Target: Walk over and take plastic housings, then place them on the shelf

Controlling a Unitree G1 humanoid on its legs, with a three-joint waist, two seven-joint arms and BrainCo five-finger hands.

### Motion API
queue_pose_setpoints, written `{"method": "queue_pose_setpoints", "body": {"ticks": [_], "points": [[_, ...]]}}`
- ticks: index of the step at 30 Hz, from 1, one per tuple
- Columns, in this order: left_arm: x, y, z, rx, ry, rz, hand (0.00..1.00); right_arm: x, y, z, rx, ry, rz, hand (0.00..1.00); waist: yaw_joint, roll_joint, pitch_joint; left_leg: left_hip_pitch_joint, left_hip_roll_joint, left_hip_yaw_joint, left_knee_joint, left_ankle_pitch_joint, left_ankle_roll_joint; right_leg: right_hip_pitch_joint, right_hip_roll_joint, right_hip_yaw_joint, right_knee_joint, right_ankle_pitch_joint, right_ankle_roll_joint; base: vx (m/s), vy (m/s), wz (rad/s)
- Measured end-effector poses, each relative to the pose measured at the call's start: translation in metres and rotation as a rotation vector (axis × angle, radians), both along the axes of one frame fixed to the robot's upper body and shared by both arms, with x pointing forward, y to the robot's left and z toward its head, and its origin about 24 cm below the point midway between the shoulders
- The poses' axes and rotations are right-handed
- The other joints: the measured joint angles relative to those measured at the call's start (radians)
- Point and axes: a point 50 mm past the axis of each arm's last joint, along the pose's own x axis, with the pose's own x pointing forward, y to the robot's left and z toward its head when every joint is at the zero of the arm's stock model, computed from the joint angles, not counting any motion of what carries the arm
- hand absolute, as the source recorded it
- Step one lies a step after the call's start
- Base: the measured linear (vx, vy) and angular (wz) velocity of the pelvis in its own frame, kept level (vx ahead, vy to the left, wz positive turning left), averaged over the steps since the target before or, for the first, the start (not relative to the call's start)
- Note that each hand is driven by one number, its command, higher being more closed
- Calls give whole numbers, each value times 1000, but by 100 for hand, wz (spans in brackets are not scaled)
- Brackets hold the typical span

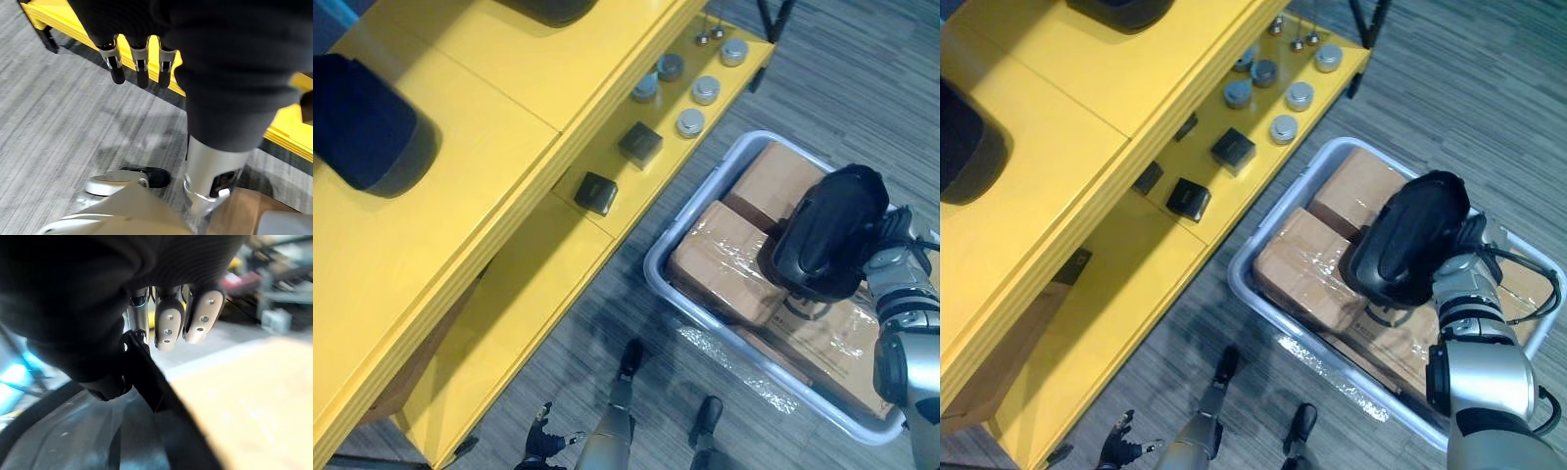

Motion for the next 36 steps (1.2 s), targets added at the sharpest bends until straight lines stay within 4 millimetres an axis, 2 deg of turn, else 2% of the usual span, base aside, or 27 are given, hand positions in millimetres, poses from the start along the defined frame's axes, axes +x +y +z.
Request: {"method": "queue_pose_setpoints", "body": {"ticks": [1,3,5,7,8,9,10,12,16,18,21,25,28,31,34,36], "points": [[1,1,2,-4,-14,23,0,-1,11,6,-55,-46,59,100,-14,-6,0,12,6,12,-8,0,0,1,3,14,0,1,-1,-1,-65,-39],[5,2,6,-16,-48,56,0,-6,23,6,-110,-92,127,100,-30,-19,-6,28,15,28,-20,1,1,2,8,25,0,1,-2,3,-63,-28],[9,-3,14,-32,-98,69,0,-11,33,-4,-157,-95,187,100,-44,-35,-15,40,19,36,-28,1,1,6,11,38,0,1,-2,20,-54,-17],[20,-12,33,-60,-204,55,0,-19,40,-21,-187,-74,241,100,-68,-49,-24,50,20,40,-33,1,1,13,10,41,0,1,-2,24,-38,-5],[25,-15,42,-69,-250,49,0,-23,41,-29,-192,-60,254,100,-68,-53,-25,58,20,44,-36,1,1,17,10,44,0,1,-2,13,-18,-6],[28,-16,49,-73,-284,44,0,-25,42,-35,-196,-47,264,100,-69,-54,-28,63,20,47,-37,1,1,21,9,45,-1,1,-2,14,-18,-9],[36,-19,66,-79,-371,31,0,-30,45,-48,-203,-20,298,100,-69,-54,-39,73,20,52,-42,1,1,28,9,46,-1,1,-2,7,-13,-8],[41,-20,83,-82,-456,18,0,-32,52,-55,-244,7,335,100,-75,-54,-51,79,19,58,-44,2,1,30,9,52,-1,1,-2,0,-14,-8],[45,-28,97,-83,-518,-30,0,-35,67,-58,-313,8,405,100,-91,-54,-73,88,19,61,-46,2,2,36,8,61,-1,1,-2,-9,-3,-2],[49,-36,107,-112,-559,-76,0,-35,73,-60,-346,16,432,100,-93,-54,-95,90,20,63,-46,2,2,36,8,64,-1,1,-2,-15,-6,-4],[68,-55,131,-225,-646,-179,0,-34,85,-62,-378,17,477,100,-93,-53,-121,96,22,66,-46,2,2,40,10,66,-1,2,-3,0,0,0],[94,-88,164,-472,-706,-367,0,-35,106,-60,-405,-15,541,100,-102,-54,-159,100,24,80,-46,3,1,41,10,73,-5,6,-7,-7,-4,-6],[104,-107,175,-655,-660,-475,0,-37,125,-57,-418,-61,601,100,-121,-55,-192,107,24,88,-46,3,1,44,10,84,-10,10,-7,4,-3,-9],[108,-124,176,-772,-577,-547,0,-40,136,-53,-442,-93,636,100,-128,-55,-209,128,27,105,-47,3,1,67,12,96,-30,22,-8,-8,-2,-14],[105,-131,167,-793,-498,-589,0,-44,147,-56,-448,-105,677,100,-146,-54,-240,134,31,107,-47,3,1,69,16,97,-30,24,-10,-37,3,-7],[106,-137,162,-757,-450,-624,0,-45,146,-61,-441,-90,676,100,-147,-54,-254,138,34,106,-48,3,0,74,19,97,-29,26,-12,-50,3,0]]}}
